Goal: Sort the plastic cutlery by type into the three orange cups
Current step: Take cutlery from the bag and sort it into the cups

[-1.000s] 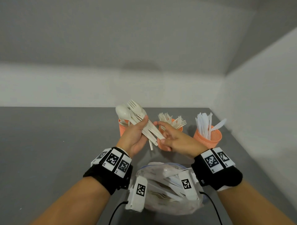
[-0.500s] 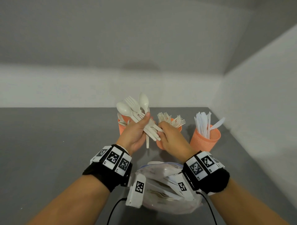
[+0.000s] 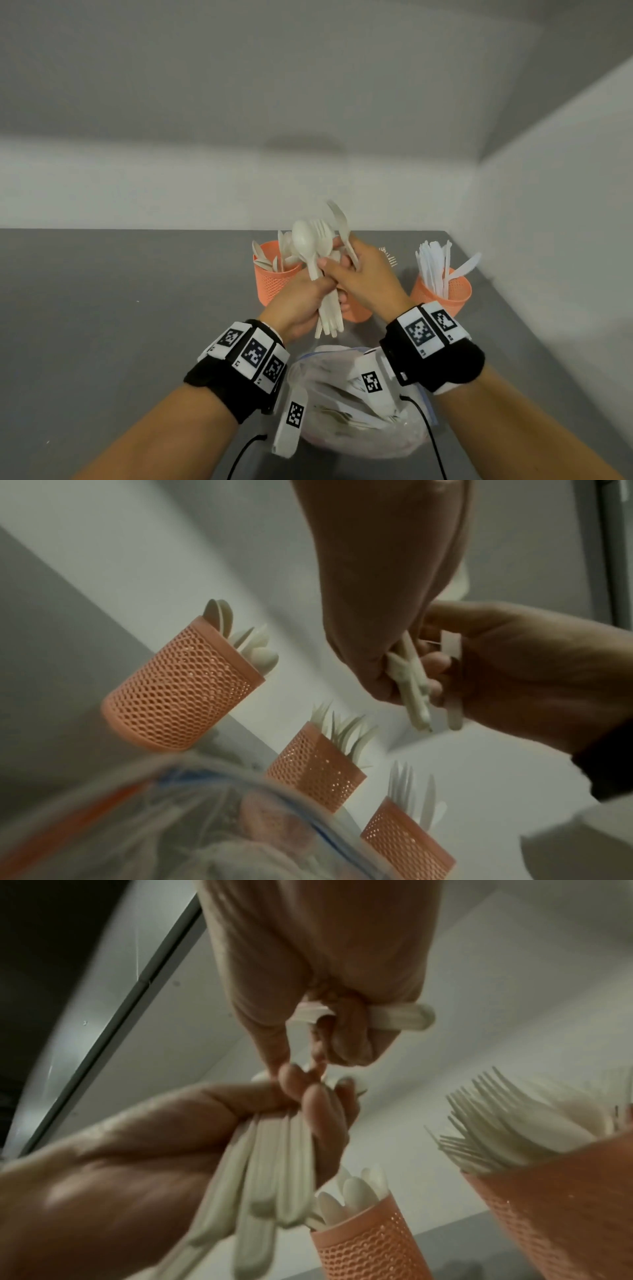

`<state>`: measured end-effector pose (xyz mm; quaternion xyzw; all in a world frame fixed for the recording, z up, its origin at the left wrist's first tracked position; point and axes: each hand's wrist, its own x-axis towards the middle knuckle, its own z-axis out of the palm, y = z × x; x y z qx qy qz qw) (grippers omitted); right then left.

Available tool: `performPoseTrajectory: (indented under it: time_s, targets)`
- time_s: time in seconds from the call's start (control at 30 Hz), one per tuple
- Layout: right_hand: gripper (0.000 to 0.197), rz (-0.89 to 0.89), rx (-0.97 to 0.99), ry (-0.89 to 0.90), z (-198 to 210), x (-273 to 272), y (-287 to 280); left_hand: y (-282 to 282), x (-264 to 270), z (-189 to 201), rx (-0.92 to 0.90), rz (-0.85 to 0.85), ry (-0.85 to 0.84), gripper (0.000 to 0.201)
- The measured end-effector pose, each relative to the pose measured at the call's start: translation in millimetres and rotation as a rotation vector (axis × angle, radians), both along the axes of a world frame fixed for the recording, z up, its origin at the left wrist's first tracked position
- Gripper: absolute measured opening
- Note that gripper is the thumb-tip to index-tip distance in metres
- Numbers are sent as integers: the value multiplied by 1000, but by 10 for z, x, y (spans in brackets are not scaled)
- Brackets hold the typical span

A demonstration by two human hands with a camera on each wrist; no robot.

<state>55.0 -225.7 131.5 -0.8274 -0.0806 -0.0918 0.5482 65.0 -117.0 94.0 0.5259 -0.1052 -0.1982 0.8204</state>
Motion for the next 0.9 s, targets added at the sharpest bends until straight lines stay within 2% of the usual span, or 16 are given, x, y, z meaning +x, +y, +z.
performPoseTrajectory:
  time_s: [0.1, 0.2, 0.33, 0.43, 0.53, 0.6, 0.67, 0.73, 0.9]
  targets:
    - [3, 60, 126, 73, -3, -13, 10, -12, -57, 40, 7, -58, -10, 22]
    - [12, 60, 172, 125, -81, 43, -35, 40, -68, 70, -4, -111, 43, 16]
    - [19, 73, 237, 134, -93, 42, -11, 105, -72, 100, -75, -156, 124, 27]
    - [10, 125, 156, 142, -43, -29, -11, 98, -96, 84, -52, -189, 98, 26]
    - [6, 156, 134, 206, -46, -45, -22, 76, -120, 73, -41, -201, 39, 35]
    - [10, 169, 147, 251, -64, -22, -41, 69, -138, 66, -20, -208, 3, 33]
    - [16, 199, 77, 286, -78, -12, -53, 57, -150, 48, 2, -210, -25, 33]
    - [13, 210, 3, 315, -91, -6, -74, 49, -135, 11, 46, -192, -44, 33]
    - [18, 175, -183, 285, -128, 0, -116, 123, -68, 13, 137, -219, -29, 27]
